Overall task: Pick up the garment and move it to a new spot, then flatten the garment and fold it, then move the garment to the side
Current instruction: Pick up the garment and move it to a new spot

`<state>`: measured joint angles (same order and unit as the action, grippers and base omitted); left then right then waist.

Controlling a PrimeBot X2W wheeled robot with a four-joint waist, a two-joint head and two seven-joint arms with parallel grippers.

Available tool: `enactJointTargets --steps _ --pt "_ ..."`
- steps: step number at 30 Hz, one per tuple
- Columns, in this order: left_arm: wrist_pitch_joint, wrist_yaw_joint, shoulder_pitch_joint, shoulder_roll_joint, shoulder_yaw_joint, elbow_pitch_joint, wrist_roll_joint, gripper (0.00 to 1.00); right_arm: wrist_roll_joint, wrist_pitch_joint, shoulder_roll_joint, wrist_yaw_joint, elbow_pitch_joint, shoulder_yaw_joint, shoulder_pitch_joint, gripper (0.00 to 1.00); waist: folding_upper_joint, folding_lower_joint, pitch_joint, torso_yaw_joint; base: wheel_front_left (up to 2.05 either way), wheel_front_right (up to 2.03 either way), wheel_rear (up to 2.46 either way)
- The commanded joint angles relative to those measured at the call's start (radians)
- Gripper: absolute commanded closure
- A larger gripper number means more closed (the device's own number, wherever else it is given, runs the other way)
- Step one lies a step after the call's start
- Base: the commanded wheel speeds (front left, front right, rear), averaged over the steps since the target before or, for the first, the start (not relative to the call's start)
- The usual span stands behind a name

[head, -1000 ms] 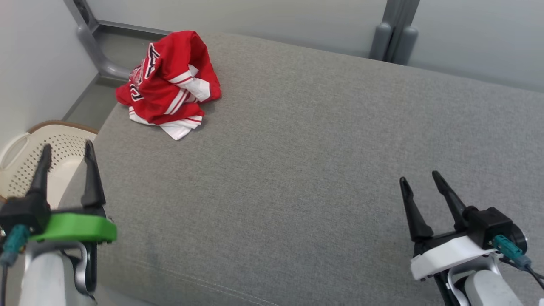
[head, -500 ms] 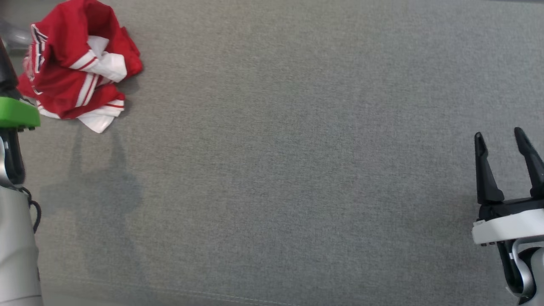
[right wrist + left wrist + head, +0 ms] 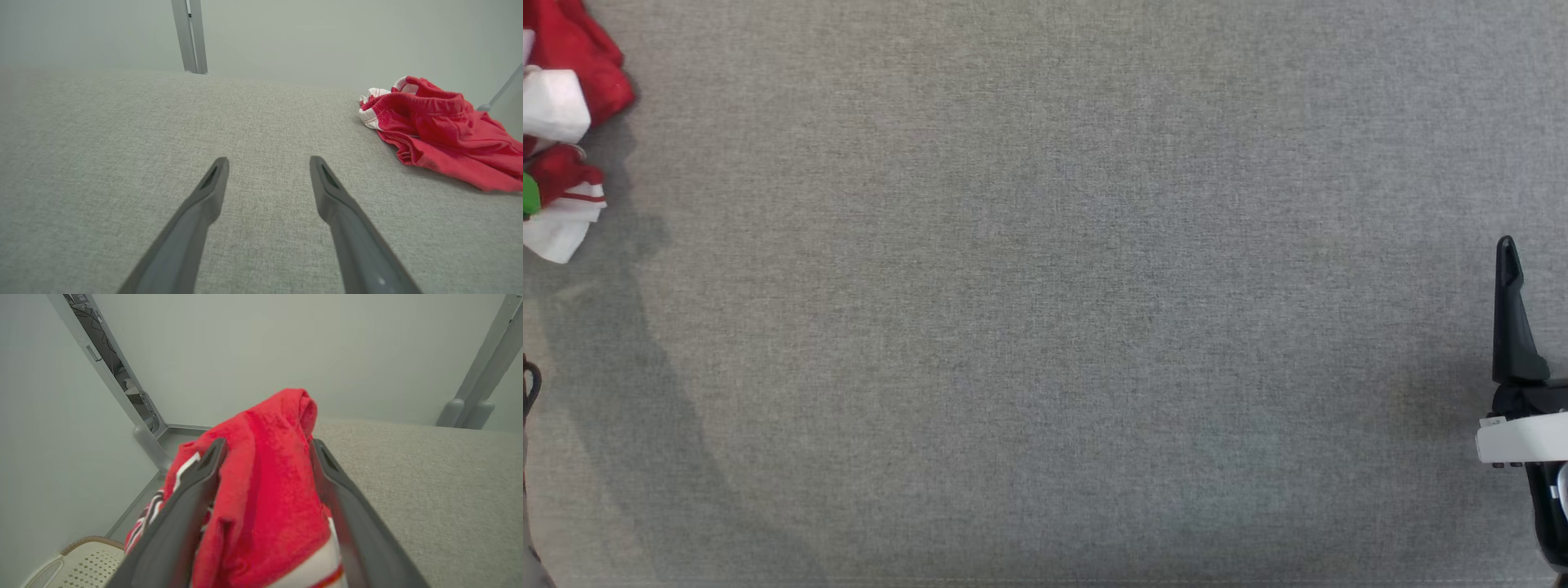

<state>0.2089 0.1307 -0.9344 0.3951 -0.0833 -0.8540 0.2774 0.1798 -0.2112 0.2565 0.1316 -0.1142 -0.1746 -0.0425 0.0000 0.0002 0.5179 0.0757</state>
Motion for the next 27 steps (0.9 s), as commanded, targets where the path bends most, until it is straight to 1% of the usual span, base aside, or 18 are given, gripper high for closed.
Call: enactJointTargets --steps 1,4,6,9,10,11,12,13,19,24,27 --pt "-0.027 -0.001 -0.018 0.011 0.008 -0.036 0.023 0.0 -0.006 0.004 -0.003 -0.002 -0.007 -0.005 0.002 0.0 0.0 -0.0002 0.033 -0.029 0.0 0.0 0.0" --pt "-0.065 -0.001 -0.032 0.026 0.023 -0.109 0.056 0.0 -0.009 0.004 -0.006 -0.002 -0.009 -0.007 0.003 0.0 0.0 -0.0002 0.037 -0.03 0.0 0.0 0.0" --pt "-0.09 -0.001 -0.032 0.018 0.035 -0.152 0.08 0.0 -0.01 0.003 -0.009 -0.002 -0.005 -0.005 0.003 0.0 0.0 -0.0002 0.035 -0.03 0.0 0.0 0.0" --pt "-0.18 -0.001 -0.025 0.006 0.068 -0.213 0.107 0.0 -0.011 0.005 -0.013 -0.002 0.002 0.003 0.0 0.0 0.0 -0.0002 0.028 -0.031 0.0 0.0 0.0" --pt "-0.195 -0.001 -0.028 0.01 0.07 -0.224 0.125 0.03 -0.011 0.005 -0.012 -0.002 0.004 0.005 -0.002 0.0 0.0 -0.0002 0.026 -0.031 0.0 0.0 0.0" --pt "-0.205 -0.001 -0.029 0.01 0.074 -0.233 0.136 0.55 -0.011 0.005 -0.012 -0.002 0.005 0.006 -0.004 0.0 0.0 -0.0002 0.024 -0.031 0.0 0.0 0.0" --pt "-0.209 -0.001 -0.03 0.011 0.083 -0.238 0.138 0.87 -0.011 0.005 -0.012 -0.002 0.006 0.007 -0.005 0.0 0.0 -0.0002 0.021 -0.03 0.0 0.0 0.0" --pt "-0.208 -0.001 -0.03 0.013 0.091 -0.24 0.143 1.0 -0.011 0.005 -0.013 -0.002 0.008 0.008 -0.006 0.0 0.0 -0.0002 0.018 -0.03 0.0 0.0 0.0" --pt "-0.15 -0.001 -0.028 0.032 0.128 -0.241 0.161 1.0 -0.009 0.0 -0.021 -0.002 0.027 0.023 -0.012 0.0 0.0 -0.0002 -0.018 -0.027 0.0 0.0 0.0" --pt "-0.046 -0.001 -0.035 0.05 0.169 -0.213 0.134 1.0 -0.001 -0.013 -0.033 -0.002 0.061 0.043 -0.018 0.0 0.0 -0.0002 -0.077 -0.025 0.0 0.0 0.0" --pt "-0.002 -0.001 -0.056 0.054 0.189 -0.183 0.115 1.0 0.003 -0.018 -0.041 -0.002 0.086 0.057 -0.023 0.0 0.0 -0.0002 -0.111 -0.023 0.0 0.0 0.0"
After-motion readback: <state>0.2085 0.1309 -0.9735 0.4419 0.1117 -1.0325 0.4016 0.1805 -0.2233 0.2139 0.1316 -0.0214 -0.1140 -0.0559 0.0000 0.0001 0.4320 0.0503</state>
